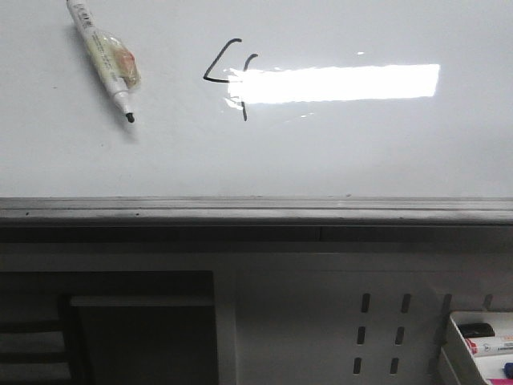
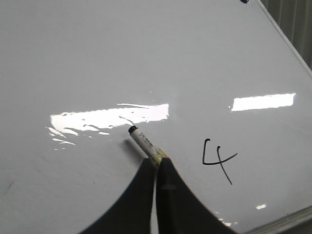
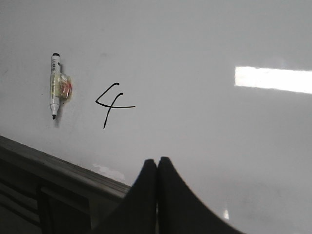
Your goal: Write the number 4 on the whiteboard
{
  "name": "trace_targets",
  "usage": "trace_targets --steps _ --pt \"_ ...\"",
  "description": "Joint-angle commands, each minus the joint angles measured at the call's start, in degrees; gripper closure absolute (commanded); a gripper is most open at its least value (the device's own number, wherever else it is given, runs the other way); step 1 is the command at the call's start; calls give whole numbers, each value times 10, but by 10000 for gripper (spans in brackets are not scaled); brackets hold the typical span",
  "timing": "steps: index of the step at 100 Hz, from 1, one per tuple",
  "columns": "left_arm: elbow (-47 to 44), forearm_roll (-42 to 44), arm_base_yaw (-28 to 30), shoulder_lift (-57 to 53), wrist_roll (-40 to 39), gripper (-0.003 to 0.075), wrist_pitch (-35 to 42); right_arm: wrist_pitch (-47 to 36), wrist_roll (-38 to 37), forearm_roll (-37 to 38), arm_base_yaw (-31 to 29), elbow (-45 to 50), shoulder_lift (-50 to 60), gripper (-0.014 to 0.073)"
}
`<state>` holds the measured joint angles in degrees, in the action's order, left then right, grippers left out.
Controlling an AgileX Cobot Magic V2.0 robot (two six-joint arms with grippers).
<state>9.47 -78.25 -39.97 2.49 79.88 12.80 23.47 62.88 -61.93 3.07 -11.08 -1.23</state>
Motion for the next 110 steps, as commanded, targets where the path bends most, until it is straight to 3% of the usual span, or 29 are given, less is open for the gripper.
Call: trace_targets --steps 1,14,27,39,58,72,110 --pt "4 125 16 12 -89 741 15 -25 3 -19 -2 -16 -6 658" --pt "-23 326 94 25 -311 741 22 -25 3 -19 -2 -16 -6 658" --pt "-43 527 187 20 -510 741 -17 -25 3 -19 -2 -16 -6 658" --pt "-59 637 250 3 -627 741 -43 -25 3 -19 -2 -16 -6 658" --pt "-100 719 309 -35 -718 741 -51 -25 3 -19 -2 -16 -6 658" --pt "-109 726 352 -44 -731 741 -87 -25 3 -19 -2 -16 -6 658" --pt "-110 753 351 -44 -731 741 -107 -25 3 -19 -2 -16 -6 658"
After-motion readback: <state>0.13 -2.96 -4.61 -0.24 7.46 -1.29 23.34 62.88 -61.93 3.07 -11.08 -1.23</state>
